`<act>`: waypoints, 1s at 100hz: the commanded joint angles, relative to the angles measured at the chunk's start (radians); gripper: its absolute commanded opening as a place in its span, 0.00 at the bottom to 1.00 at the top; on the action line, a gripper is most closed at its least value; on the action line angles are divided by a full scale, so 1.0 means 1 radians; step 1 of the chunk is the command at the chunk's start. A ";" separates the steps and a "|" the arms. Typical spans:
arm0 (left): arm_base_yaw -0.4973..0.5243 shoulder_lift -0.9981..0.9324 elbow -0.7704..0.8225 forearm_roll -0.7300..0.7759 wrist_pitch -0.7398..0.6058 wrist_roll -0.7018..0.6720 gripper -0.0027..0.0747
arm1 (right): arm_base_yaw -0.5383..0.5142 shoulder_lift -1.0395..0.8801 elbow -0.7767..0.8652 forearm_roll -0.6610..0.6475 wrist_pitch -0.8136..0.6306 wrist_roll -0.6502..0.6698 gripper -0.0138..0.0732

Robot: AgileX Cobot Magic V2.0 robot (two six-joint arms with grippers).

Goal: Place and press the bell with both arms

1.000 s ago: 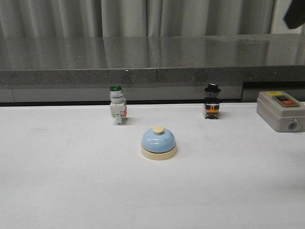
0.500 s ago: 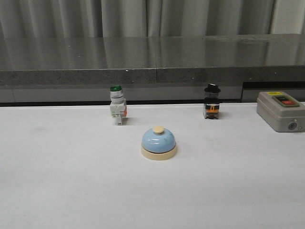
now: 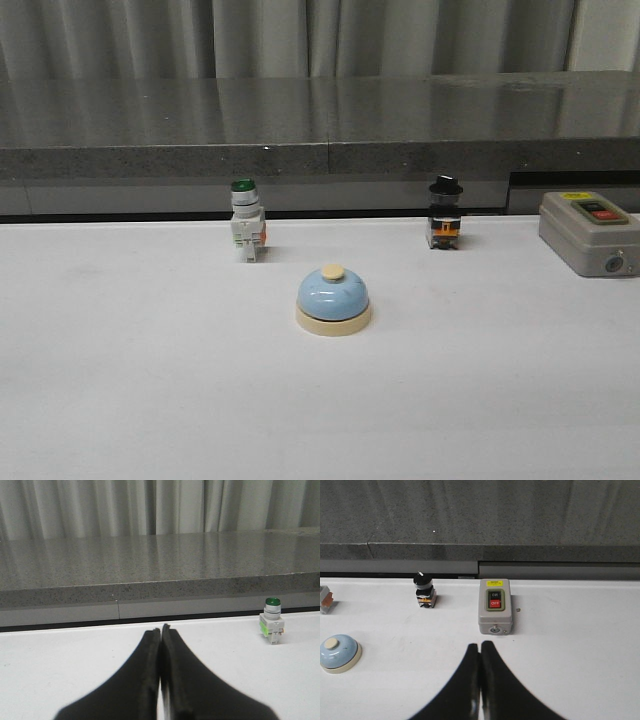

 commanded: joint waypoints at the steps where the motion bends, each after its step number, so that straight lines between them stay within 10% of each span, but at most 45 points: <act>1: 0.000 -0.029 0.042 -0.001 -0.091 -0.008 0.01 | -0.006 0.002 -0.024 -0.004 -0.069 -0.002 0.09; 43: 0.000 -0.029 0.042 -0.001 -0.091 -0.008 0.01 | -0.006 -0.025 -0.006 -0.009 -0.098 -0.002 0.09; 100: 0.000 -0.029 0.042 -0.001 -0.091 -0.008 0.01 | -0.006 -0.445 0.475 -0.009 -0.455 -0.002 0.09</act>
